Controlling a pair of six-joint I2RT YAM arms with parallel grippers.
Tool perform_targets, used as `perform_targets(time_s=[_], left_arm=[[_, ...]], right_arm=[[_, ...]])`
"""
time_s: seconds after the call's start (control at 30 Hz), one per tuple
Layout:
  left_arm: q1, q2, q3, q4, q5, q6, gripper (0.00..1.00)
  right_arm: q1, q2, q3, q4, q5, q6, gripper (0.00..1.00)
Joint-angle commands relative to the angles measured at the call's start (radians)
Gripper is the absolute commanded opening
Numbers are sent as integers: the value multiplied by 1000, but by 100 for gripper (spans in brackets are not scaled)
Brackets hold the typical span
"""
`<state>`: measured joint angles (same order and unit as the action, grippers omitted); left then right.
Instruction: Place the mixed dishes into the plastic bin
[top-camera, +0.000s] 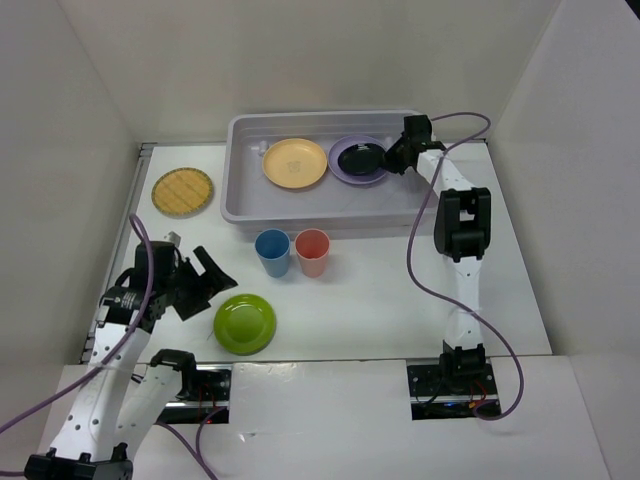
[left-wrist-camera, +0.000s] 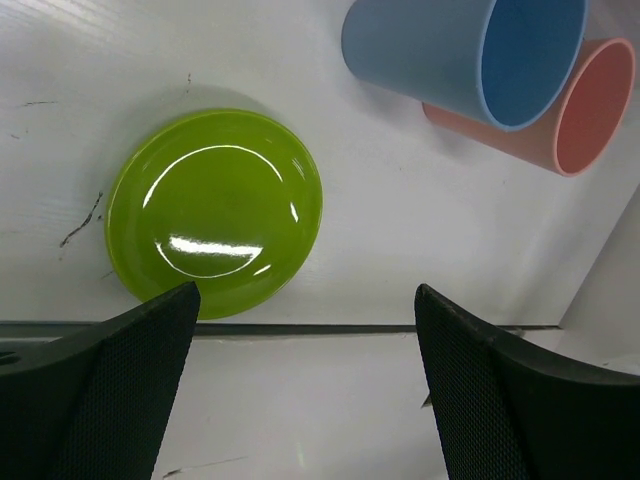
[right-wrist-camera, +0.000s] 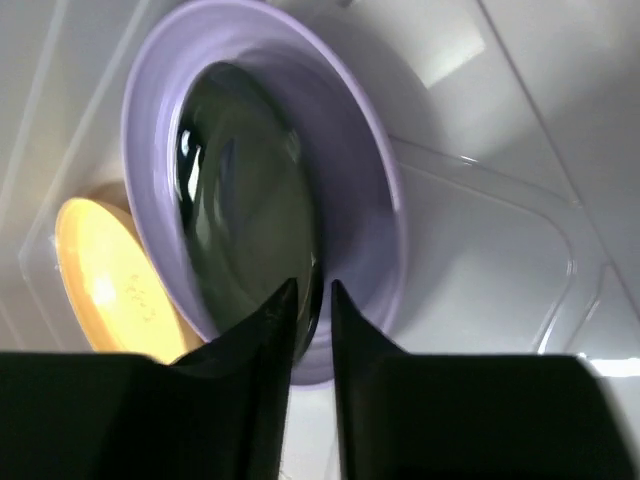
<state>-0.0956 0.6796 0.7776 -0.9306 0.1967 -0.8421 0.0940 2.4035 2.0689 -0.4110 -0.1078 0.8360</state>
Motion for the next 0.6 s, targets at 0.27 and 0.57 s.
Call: perform_targets(time_s=[0.27,0.57], left_arm=[[-73,98,-52,150,-23,-89,94],[-84,308,245,162,-259,0,97]], right_arm=[[7,-85,37,-17,51,-69,71],[49,-343,68,-60,82,-152,88]])
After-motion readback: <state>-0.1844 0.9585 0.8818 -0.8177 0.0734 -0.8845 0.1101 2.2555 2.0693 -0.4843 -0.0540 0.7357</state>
